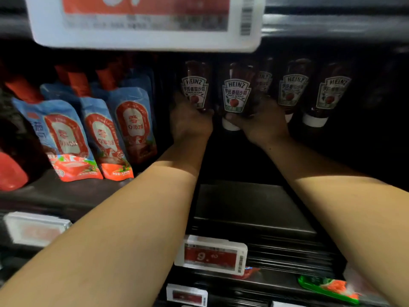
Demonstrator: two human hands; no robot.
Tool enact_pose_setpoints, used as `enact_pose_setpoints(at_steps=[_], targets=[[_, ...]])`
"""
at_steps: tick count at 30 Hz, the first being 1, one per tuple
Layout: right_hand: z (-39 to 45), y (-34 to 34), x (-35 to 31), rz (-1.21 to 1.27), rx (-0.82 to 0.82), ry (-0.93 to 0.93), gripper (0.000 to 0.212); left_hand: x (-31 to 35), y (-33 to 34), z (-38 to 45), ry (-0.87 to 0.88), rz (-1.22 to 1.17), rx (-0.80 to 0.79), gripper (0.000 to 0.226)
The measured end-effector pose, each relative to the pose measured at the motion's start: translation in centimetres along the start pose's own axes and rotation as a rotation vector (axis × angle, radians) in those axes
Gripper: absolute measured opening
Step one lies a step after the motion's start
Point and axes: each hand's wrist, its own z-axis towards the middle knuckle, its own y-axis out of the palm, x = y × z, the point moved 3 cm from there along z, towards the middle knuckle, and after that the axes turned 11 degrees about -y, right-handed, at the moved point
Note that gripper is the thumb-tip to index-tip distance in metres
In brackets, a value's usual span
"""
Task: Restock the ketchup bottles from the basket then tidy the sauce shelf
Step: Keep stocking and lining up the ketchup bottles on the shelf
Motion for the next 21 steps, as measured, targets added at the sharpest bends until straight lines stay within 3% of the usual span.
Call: enact_pose_setpoints(at_steps=[8, 21], targets=[[0.5, 0.5, 0.8, 0.091, -0.032, 0.032, 0.061, -0.2, 0.4, 0.0, 0.052, 0.036, -0.004, 0.07], [0.6, 1.0, 1.4, 0.055, -0.063, 0.041, 0.068, -0.1, 0.4, 0.0, 0.038, 0.023, 0.002, 0.074]])
